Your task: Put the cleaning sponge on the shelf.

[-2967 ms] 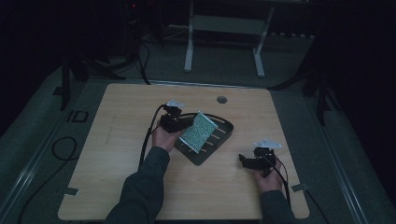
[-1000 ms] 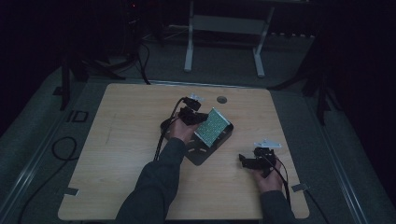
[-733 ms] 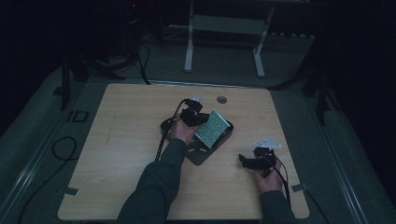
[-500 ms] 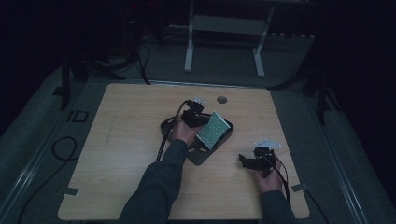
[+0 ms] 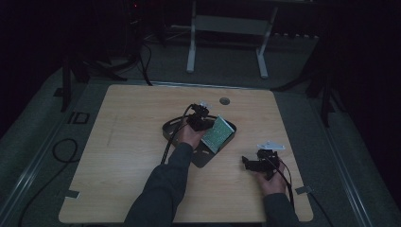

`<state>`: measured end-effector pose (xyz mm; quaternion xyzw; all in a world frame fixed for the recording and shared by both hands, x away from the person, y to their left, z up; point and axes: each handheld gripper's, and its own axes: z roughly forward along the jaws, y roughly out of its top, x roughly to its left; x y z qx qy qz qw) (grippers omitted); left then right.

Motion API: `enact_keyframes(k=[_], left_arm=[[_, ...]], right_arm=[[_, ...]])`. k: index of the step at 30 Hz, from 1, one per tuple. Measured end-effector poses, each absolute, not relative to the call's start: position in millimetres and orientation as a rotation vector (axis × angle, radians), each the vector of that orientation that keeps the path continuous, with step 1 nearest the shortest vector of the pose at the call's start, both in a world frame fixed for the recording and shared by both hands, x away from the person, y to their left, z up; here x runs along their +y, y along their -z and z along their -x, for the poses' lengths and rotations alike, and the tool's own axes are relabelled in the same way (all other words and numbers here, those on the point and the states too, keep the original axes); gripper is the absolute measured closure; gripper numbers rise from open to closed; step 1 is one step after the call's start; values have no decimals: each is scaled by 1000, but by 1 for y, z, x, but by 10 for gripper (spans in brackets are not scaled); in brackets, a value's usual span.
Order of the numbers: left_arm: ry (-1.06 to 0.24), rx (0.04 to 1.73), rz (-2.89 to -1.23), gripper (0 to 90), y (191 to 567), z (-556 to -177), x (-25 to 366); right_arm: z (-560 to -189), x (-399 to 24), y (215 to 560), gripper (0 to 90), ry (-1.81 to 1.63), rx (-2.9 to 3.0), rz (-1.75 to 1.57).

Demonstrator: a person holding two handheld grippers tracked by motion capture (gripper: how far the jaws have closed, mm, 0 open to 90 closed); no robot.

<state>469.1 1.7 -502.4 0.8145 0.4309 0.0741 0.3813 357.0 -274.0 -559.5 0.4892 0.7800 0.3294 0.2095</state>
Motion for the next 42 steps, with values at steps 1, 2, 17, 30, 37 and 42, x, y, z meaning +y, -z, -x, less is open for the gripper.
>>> enact_keyframes(k=[1, 2, 17, 30, 37, 42], left_arm=[[-185, 1100, -2077, 896, 503, -469, 1], [-185, 1100, -2080, 896, 504, -469, 0], [-183, 1137, -2071, 895, 515, -475, -4], [-190, 1154, -2106, 829, 524, -477, -5], [-182, 1158, -2113, 650, 524, -477, -5], [-189, 1167, -2093, 604, 516, -475, 0]], right_arm=[[-357, -274, 559, 123, -916, 2169, -1361], [-357, -274, 559, 122, -916, 2169, -1360], [-357, -274, 559, 122, -916, 2169, -1360], [-357, -274, 559, 122, -916, 2169, -1360], [-357, -274, 559, 122, -916, 2169, -1361], [-357, -274, 559, 123, -916, 2169, -1360]])
